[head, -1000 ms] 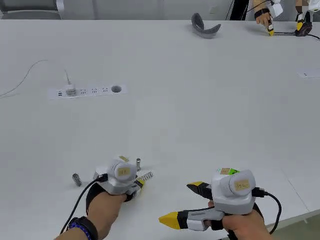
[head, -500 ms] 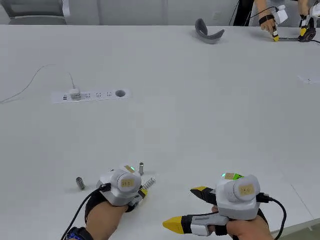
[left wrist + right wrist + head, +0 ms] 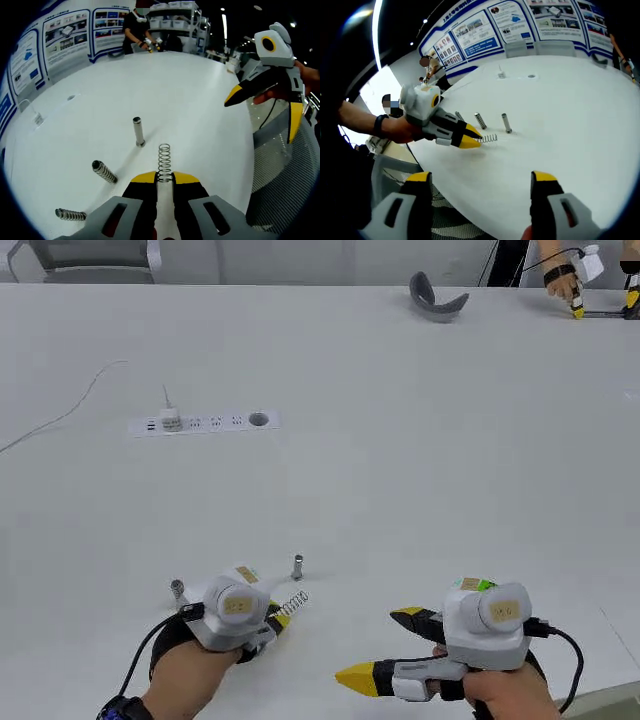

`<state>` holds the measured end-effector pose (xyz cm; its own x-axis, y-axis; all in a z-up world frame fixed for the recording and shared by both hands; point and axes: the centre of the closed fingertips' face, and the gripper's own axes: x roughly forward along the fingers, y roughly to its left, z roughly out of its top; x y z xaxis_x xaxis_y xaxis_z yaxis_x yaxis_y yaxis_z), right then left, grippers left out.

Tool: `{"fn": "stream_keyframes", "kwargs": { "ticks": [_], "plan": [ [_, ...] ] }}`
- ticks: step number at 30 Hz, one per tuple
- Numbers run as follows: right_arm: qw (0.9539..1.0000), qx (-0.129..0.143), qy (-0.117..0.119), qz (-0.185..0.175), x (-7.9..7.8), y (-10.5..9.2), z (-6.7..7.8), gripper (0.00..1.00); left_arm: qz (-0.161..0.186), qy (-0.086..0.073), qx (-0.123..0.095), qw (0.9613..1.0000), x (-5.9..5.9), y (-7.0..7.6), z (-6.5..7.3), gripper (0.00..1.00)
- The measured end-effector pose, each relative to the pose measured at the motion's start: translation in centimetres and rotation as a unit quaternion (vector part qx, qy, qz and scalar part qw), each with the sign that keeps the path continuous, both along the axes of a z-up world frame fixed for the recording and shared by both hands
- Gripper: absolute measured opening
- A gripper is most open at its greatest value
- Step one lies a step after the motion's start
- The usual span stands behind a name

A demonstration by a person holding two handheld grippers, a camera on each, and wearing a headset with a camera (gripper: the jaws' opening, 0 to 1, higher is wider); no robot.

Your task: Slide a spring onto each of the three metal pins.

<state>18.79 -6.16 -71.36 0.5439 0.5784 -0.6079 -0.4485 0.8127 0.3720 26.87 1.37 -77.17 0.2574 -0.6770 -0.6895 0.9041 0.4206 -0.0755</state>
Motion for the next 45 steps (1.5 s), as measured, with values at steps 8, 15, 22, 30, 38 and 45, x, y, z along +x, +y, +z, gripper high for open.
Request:
{"fn": "stream_keyframes", "kwargs": {
  "ticks": [8,15,22,30,38,45],
  "plan": [
    [1.0000,0.004,0.002,0.004,-0.1,0.4,0.1,0.82,-0.005,-0.011,-0.002,0.9999,-0.6,2.2,1.4,0.11],
    [0.9999,0.006,0.006,0.010,-0.4,0.6,-0.1,0.82,0.007,-0.007,-0.005,0.9999,-1.1,4.4,2.3,0.11],
    [0.9996,0.008,0.012,0.023,-0.8,1.0,-0.1,0.82,0.011,-0.010,-0.008,0.9999,-2.4,6.3,3.6,0.11],
    [0.9992,0.020,0.014,0.031,-0.9,1.8,0.0,0.81,0.007,-0.020,-0.013,0.9997,-3.2,7.9,5.3,0.11],
    [0.9974,0.052,0.017,0.046,-0.6,3.7,0.6,0.77,-0.006,-0.037,-0.019,0.9991,-3.6,8.5,7.3,0.11],
    [0.9939,0.083,0.014,0.071,0.0,5.7,2.0,0.67,-0.017,-0.040,-0.025,0.9987,-4.5,8.5,8.0,0.11]
  ]
}}
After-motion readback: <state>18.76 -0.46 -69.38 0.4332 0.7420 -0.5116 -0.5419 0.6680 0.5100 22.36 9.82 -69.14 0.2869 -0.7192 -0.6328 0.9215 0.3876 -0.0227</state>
